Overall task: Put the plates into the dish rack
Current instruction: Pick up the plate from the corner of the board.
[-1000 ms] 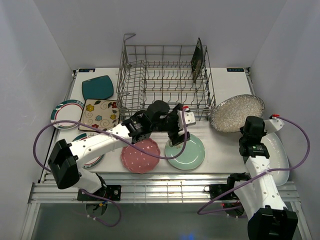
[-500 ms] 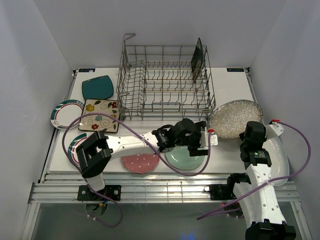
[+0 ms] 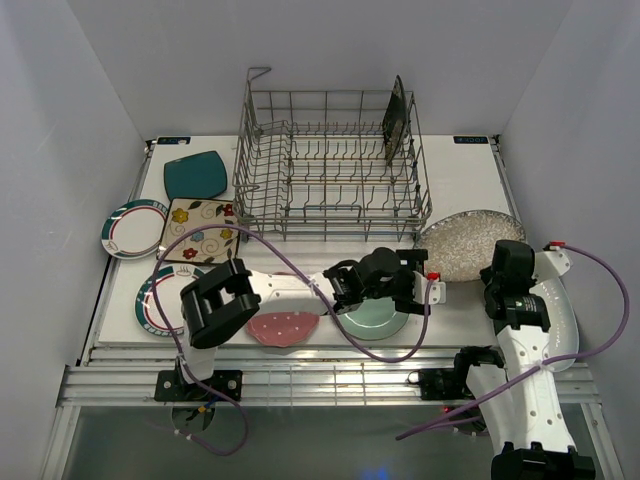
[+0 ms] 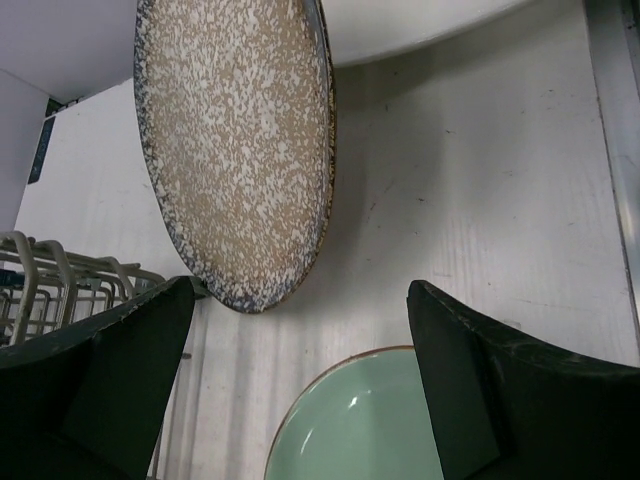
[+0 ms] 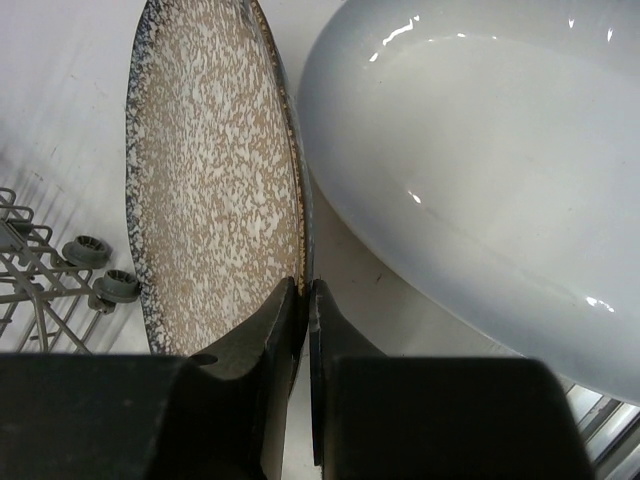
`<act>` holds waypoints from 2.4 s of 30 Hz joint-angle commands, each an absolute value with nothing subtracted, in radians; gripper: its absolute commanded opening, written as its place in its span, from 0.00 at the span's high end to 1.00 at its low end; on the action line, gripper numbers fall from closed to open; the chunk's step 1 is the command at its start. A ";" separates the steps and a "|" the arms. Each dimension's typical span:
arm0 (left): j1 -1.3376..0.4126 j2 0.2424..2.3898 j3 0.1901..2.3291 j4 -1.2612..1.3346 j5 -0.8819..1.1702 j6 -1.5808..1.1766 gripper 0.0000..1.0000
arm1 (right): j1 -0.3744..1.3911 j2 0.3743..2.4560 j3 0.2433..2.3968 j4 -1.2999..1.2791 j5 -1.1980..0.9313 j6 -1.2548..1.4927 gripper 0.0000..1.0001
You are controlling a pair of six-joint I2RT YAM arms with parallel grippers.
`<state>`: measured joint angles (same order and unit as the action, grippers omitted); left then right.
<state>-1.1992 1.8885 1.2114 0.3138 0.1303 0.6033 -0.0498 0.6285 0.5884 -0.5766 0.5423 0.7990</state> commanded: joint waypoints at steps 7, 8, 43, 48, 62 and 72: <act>-1.206 2.035 1.318 0.439 0.193 0.709 0.02 | -0.038 0.563 0.676 -0.617 0.509 0.807 0.92; -1.206 2.046 1.328 0.439 0.187 0.712 0.02 | -0.038 0.554 0.680 -0.623 0.512 0.807 0.92; -1.273 2.063 1.322 0.443 0.124 0.733 0.71 | -0.038 0.537 0.704 -0.647 0.551 0.779 0.92; -1.284 2.075 1.336 0.443 0.103 0.739 0.81 | -0.038 0.543 0.707 -0.650 0.548 0.781 0.92; -1.312 2.089 1.407 0.463 0.029 0.696 1.00 | -0.038 0.560 0.831 -0.709 0.595 0.759 0.92; -1.321 2.059 1.442 0.483 -0.037 0.672 1.00 | -0.038 0.584 0.943 -0.721 0.571 0.721 0.92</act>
